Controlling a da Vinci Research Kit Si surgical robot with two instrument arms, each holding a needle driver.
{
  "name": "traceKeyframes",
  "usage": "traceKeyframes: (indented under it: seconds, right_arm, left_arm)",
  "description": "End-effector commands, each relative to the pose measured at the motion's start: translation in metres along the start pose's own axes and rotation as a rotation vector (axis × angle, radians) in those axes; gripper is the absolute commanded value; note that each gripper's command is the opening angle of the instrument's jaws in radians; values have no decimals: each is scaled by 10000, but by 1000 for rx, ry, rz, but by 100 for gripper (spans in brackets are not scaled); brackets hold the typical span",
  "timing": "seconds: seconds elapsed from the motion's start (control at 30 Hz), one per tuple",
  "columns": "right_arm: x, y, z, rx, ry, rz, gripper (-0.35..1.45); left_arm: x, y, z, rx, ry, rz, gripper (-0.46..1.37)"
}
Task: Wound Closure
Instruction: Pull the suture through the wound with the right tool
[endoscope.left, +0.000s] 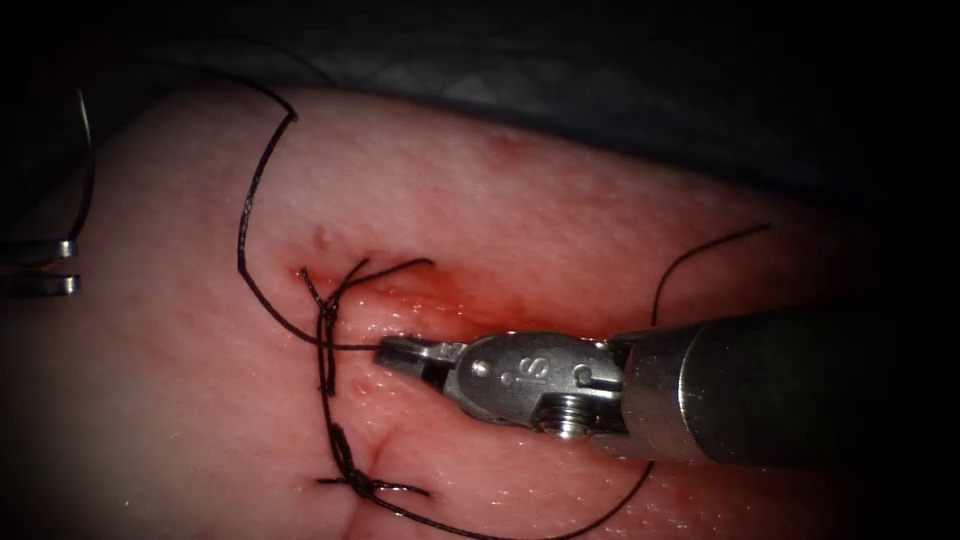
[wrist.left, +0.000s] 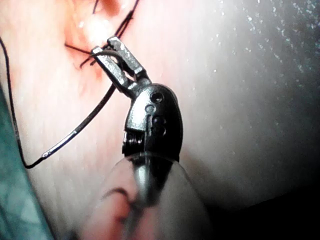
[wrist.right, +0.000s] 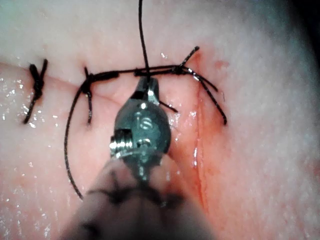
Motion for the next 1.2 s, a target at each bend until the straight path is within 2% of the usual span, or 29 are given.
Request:
traceKeyframes:
  seconds: [0.03, 0.17, 0.23, 0.27, 0.43, 0.53, 0.57, 0.77, 0.93, 1.07, 1.17, 1.2]
  right_arm:
    - [3, -11, -3, 17, -5, 8, -35]
    - [12, -41, -8, 92, -7, 31, -35]
    - [20, -64, -10, 126, -7, 40, -35]
    - [20, -64, -10, 126, -7, 40, -35]
    - [41, -103, -11, 163, -11, 67, -35]
    - [64, -132, -9, 193, -13, 72, -35]
    - [65, -135, -8, 196, -13, 71, -35]
    - [99, -191, 5, 284, -49, 104, -35]
    - [115, -226, 22, 353, -62, 121, -35]
    - [119, -233, 34, 386, -64, 112, -35]
    - [118, -225, 37, 385, -36, 101, -35]
    - [117, -217, 38, 356, -31, 81, -35]
  left_arm:
    - [-5, -2, 0, -6, 0, 2, -35]
    - [-16, -7, -2, -5, -2, -1, -35]
    - [-23, -10, -4, -5, -2, -3, -35]
    - [-23, -10, -4, -5, -2, -3, -35]
    - [-30, -12, -6, -9, -3, -6, -35]
    - [-34, -12, -7, -12, -5, -4, -35]
    - [-35, -12, -7, -12, -5, -3, -35]
    - [-43, -12, -9, -19, -7, -4, -35]
    - [-50, -13, -11, -23, -13, 0, -35]
    - [-54, -13, -12, -23, -17, -4, -35]
    - [-55, -13, -12, -25, -19, -3, -35]
    - [-56, -13, -12, -25, -19, -3, -35]
